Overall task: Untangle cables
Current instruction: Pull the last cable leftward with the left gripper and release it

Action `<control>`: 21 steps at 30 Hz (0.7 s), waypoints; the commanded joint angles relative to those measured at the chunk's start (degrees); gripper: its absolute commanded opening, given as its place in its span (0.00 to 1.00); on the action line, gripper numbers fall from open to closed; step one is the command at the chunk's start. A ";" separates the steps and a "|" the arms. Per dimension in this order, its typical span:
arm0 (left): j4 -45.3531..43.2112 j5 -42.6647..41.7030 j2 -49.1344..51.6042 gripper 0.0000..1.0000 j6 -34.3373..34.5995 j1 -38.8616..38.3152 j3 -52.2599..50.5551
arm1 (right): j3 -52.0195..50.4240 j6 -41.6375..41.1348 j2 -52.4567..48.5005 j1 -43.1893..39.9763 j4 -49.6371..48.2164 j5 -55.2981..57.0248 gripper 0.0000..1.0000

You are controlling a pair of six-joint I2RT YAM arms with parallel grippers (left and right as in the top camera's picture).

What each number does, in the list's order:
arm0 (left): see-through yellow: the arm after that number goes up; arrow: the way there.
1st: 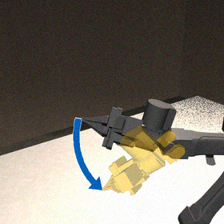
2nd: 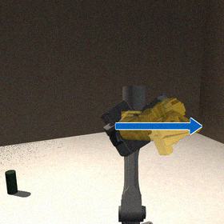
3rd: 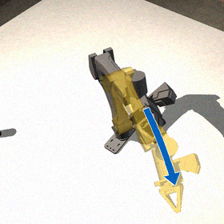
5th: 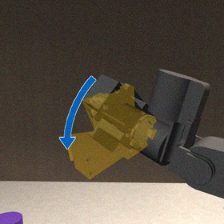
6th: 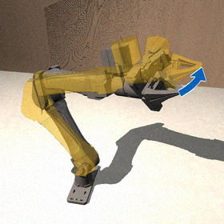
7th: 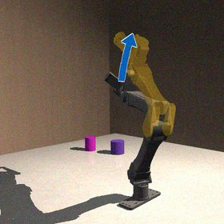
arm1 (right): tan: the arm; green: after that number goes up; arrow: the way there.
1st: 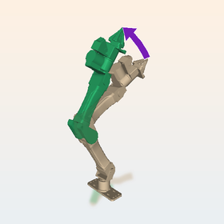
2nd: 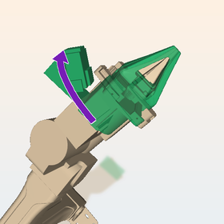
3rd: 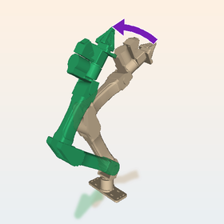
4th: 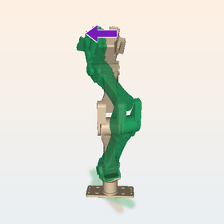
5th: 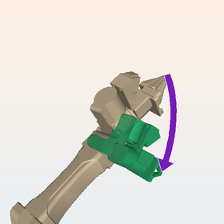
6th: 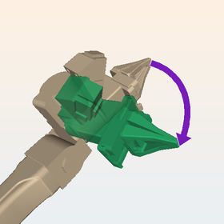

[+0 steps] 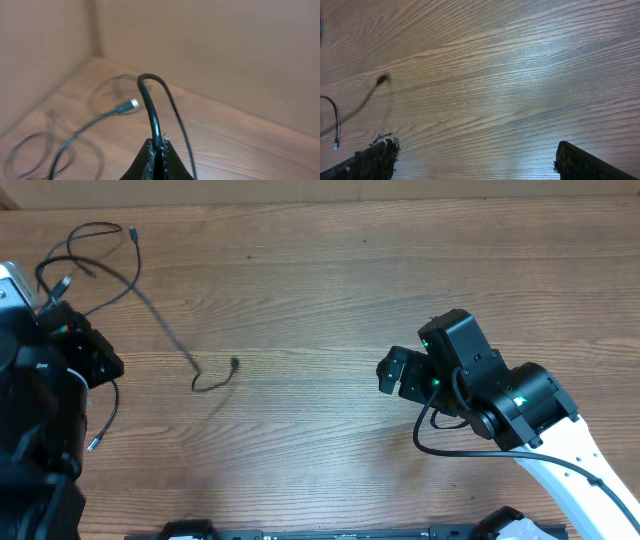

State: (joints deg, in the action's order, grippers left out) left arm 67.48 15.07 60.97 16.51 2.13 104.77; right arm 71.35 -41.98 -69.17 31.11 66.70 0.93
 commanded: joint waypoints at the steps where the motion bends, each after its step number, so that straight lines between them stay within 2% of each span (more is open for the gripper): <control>1: 0.15 19.39 2.56 0.05 5.05 0.22 0.44 | 1.05 0.00 0.04 -0.17 -0.17 0.90 1.00; 2: 0.20 25.33 3.15 0.06 6.86 0.22 0.44 | 1.05 0.00 0.04 -0.17 -0.20 0.90 1.00; 4: 0.22 28.13 3.58 0.07 8.81 0.31 0.44 | 1.05 0.00 0.04 -0.17 -0.17 0.90 1.00; 8: 0.24 28.11 5.35 0.06 14.23 6.05 0.44 | 1.05 0.00 0.04 -0.17 -0.17 0.90 1.00; 12: 2.16 24.09 7.91 0.05 15.19 14.19 0.44 | 1.05 0.00 0.04 -0.17 -0.20 0.90 1.00; 16: 3.65 21.09 9.88 0.05 19.85 21.29 0.44 | 1.05 0.00 0.04 -0.17 -0.17 0.90 1.00; 21: 0.15 5.07 11.98 0.04 20.85 23.69 0.44 | 1.05 0.00 0.04 -0.17 -0.20 0.90 1.00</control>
State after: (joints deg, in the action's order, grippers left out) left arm 69.49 32.12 71.88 34.85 25.43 104.77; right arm 71.37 -42.00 -69.17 31.11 66.72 0.93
